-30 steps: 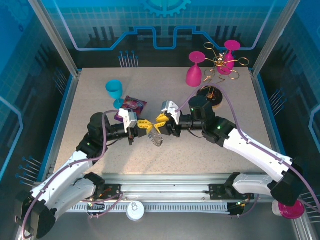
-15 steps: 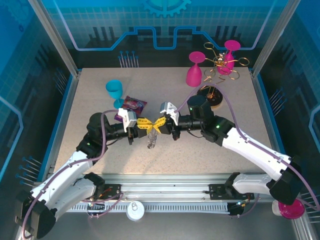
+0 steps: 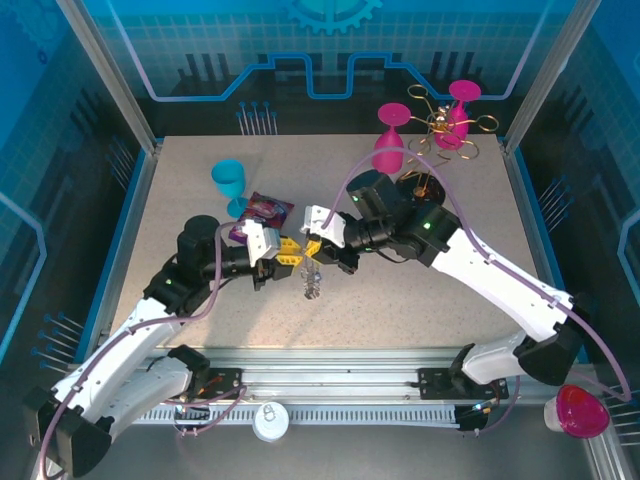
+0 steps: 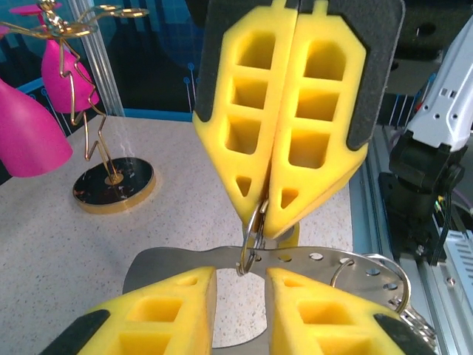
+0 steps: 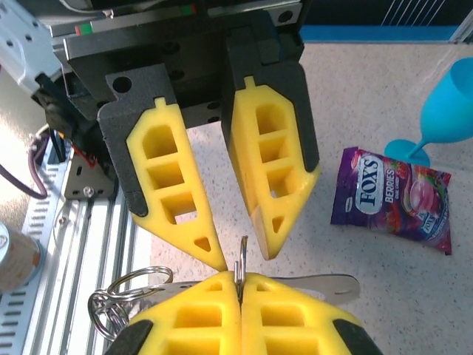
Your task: Put the keys on the keyring
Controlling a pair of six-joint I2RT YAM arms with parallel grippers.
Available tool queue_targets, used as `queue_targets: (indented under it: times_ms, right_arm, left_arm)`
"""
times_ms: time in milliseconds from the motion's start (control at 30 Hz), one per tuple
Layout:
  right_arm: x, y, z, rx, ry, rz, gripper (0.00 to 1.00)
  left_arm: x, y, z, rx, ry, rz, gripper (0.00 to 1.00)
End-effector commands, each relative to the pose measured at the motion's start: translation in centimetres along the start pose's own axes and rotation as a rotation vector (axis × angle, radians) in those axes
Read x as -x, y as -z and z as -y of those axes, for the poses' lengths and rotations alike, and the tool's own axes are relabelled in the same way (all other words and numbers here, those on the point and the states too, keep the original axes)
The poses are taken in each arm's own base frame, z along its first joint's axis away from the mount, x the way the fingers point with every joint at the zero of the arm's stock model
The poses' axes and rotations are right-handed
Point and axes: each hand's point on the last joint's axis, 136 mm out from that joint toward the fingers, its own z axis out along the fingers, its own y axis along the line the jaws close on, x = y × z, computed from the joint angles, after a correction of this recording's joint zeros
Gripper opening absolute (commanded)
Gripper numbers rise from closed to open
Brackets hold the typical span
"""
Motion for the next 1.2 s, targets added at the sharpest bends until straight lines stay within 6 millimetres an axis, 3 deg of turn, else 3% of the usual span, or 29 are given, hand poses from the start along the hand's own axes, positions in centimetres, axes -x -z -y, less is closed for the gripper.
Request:
queue_targets:
  times_ms: [0,333,467,533,667,800,1000,1167]
  right_arm:
    - [-0.7,0.1,-0.8,0.017,0.05,-0.085,0.0]
    - [0.5,-1.0,-1.3,0.043,0.087,-0.075,0.0]
    - [1.3,-0.8,-1.4,0.041,0.086,-0.022,0.0]
    - [1.5,-0.4,-1.2,0.018,0.079,0.011,0.0]
    - [1.2,1.2,0.4,-0.063,0.002,0.123,0.24]
    - [0.1,2.4,1.3,-0.083,-0.113,0.228,0.39]
    - [-1.0,1.9,0.8,-0.06,-0.185,0.246,0.44]
    - [-0.5,1.2,0.5,-0.032,-0.205,0.269,0.45]
  left_arm:
    - [0.7,0.0,0.3,-0.021,-0.032,-0.002,0.23]
    - [1.6,-0.1,0.8,-0.058,-0.02,0.044,0.1]
    - [1.5,-0.1,0.9,-0.068,-0.018,0.043,0.0]
    - [1.6,0.0,1.0,-0.068,-0.024,0.046,0.0]
    - [1.7,0.2,1.2,-0.062,-0.041,0.069,0.0]
    - [2.4,0.4,1.1,-0.042,-0.056,0.121,0.0]
    - [2.9,0.5,0.7,-0.018,-0.035,0.162,0.0]
    - [3.3,0.6,0.0,0.027,-0.012,0.188,0.0]
